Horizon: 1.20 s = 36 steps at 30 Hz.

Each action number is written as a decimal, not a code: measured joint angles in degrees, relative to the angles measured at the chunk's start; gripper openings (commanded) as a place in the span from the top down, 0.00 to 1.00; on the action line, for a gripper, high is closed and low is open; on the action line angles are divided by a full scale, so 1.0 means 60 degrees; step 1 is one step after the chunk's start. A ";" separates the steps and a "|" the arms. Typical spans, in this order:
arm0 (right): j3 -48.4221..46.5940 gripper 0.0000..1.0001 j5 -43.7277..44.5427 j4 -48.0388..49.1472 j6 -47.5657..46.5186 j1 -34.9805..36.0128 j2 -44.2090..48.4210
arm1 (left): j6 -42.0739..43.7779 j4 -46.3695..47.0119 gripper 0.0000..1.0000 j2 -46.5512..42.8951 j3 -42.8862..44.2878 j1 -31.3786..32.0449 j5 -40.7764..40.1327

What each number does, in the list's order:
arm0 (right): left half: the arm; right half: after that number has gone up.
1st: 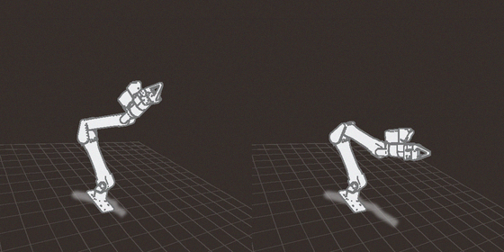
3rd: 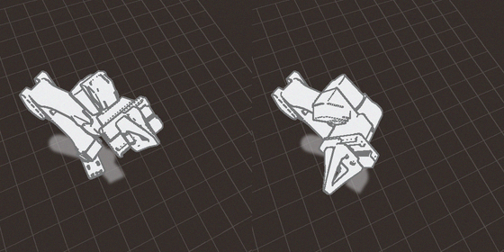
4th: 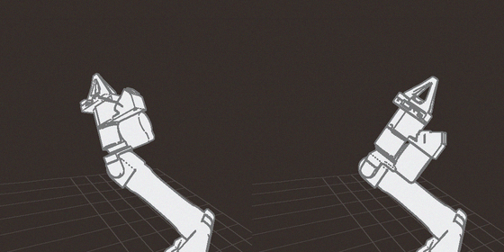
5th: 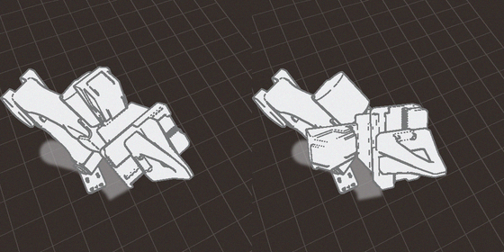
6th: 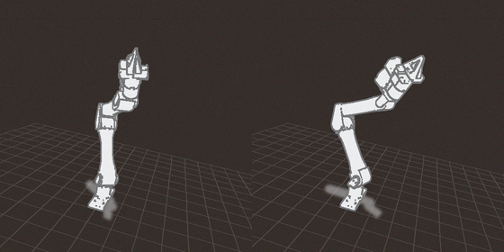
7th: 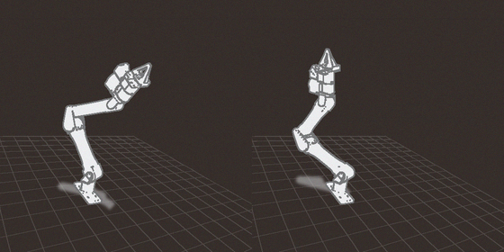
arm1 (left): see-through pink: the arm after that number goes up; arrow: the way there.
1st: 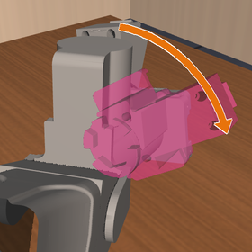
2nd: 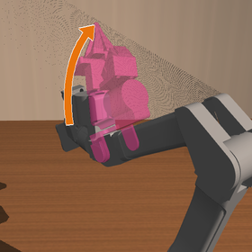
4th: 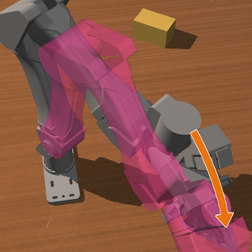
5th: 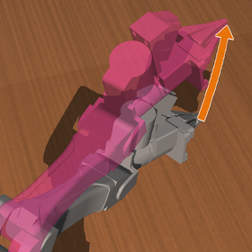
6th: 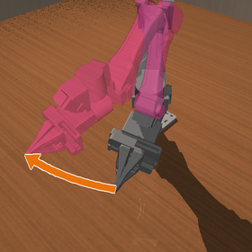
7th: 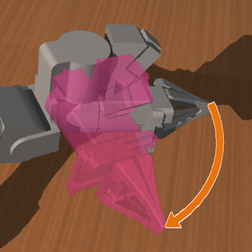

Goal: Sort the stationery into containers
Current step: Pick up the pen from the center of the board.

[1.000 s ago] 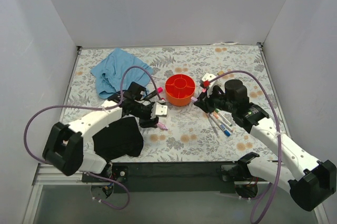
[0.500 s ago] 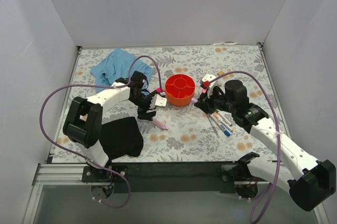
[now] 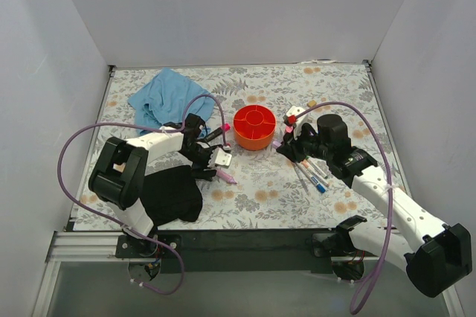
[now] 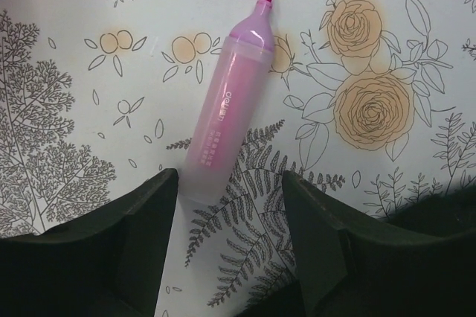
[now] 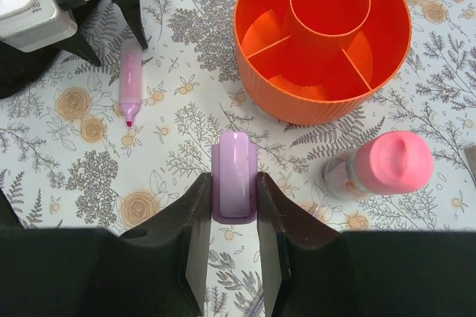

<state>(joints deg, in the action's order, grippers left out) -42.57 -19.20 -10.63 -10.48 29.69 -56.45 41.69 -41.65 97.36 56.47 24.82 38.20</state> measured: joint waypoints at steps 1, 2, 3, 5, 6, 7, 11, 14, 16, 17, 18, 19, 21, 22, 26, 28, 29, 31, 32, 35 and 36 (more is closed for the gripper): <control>0.0007 0.99 0.0000 0.0000 0.0000 -0.0011 -0.0025 | -0.0015 0.0117 0.43 0.0000 -0.0120 0.0000 0.0022; 0.0011 0.99 0.0000 0.0000 0.0000 -0.0015 -0.0047 | -0.0040 0.0200 0.43 0.0000 -0.0189 -0.0004 0.0091; 0.0011 0.99 0.0000 0.0000 0.0000 -0.0018 -0.0055 | -0.0073 0.0288 0.43 -0.0004 -0.0219 -0.0004 0.0160; 0.0011 0.99 -0.0004 0.0004 0.0000 -0.0018 -0.0066 | -0.0138 0.0495 0.43 -0.0004 -0.0244 0.0000 0.0244; 0.0011 0.99 -0.0007 0.0004 0.0004 -0.0018 -0.0076 | -0.0160 0.0594 0.43 -0.0004 -0.0255 -0.0004 0.0277; 0.0011 0.99 -0.0011 0.0004 0.0004 -0.0018 -0.0106 | -0.0178 0.0696 0.43 -0.0004 -0.0277 0.0000 0.0306; 0.0011 0.99 -0.0044 0.0004 0.0036 -0.0022 -0.0222 | -0.0313 0.0976 0.46 -0.0004 -0.0382 0.0000 0.0528; 0.0033 0.99 -0.0047 0.0004 0.0047 -0.0022 -0.0248 | -0.0393 0.1104 0.49 -0.0004 -0.0484 0.0022 0.0718; 0.0055 0.99 -0.0051 0.0007 0.0066 -0.0022 -0.0248 | -0.0448 0.1206 0.54 -0.0018 -0.0597 0.0044 0.0889; 0.0062 0.99 -0.0051 0.0004 0.0069 -0.0022 -0.0248 | -0.0477 0.1242 0.55 -0.0033 -0.0652 0.0058 0.0965; 0.0062 0.99 -0.0051 0.0007 0.0073 -0.0018 -0.0248 | -0.0499 0.1275 0.58 -0.0055 -0.0721 0.0073 0.1035; 0.0062 0.99 -0.0051 0.0007 0.0073 -0.0022 -0.0248 | -0.0517 0.1319 0.58 -0.0091 -0.0801 0.0080 0.1100; 0.0062 0.99 -0.0051 0.0007 0.0076 -0.0022 -0.0248 | -0.0557 0.1475 0.60 -0.0197 -0.1024 0.0080 0.1260; 0.0062 0.99 -0.0047 0.0007 0.0076 -0.0022 -0.0248 | -0.0568 0.1555 0.61 -0.0240 -0.1122 0.0080 0.1290; 0.0062 0.99 -0.0051 0.0007 0.0080 -0.0073 -0.0248 | -0.0812 0.2065 0.61 -0.0419 -0.1577 0.0106 0.1559; 0.0062 0.99 -0.0055 0.0007 0.0098 -0.0076 -0.0259 | -0.1086 0.2397 0.59 -0.0514 -0.1752 0.0149 0.1585; 0.0062 0.99 -0.0062 0.0007 0.0106 -0.0076 -0.0262 | -0.1304 0.2648 0.58 -0.0568 -0.1858 0.0197 0.1581; 0.0062 0.99 -0.0073 0.0007 0.0117 -0.0080 -0.0284 | -0.1759 0.3056 0.57 -0.0597 -0.1963 0.0288 0.1559; 0.0062 0.99 -0.0076 0.0007 0.0135 -0.0080 -0.0288 | -0.2076 0.3297 0.57 -0.0586 -0.1978 0.0353 0.1501; 0.0062 0.99 -0.0076 0.0007 0.0146 -0.0080 -0.0288 | -0.2721 0.3712 0.57 -0.0550 -0.1978 0.0605 0.1311; 0.0062 0.99 -0.0076 0.0007 0.0146 -0.0080 -0.0288 | -0.2943 0.3858 0.57 -0.0543 -0.1982 0.0692 0.1235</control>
<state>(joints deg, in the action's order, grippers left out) -42.19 -19.66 -10.59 -9.61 29.21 -58.17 24.03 -18.50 94.11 44.58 28.97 45.60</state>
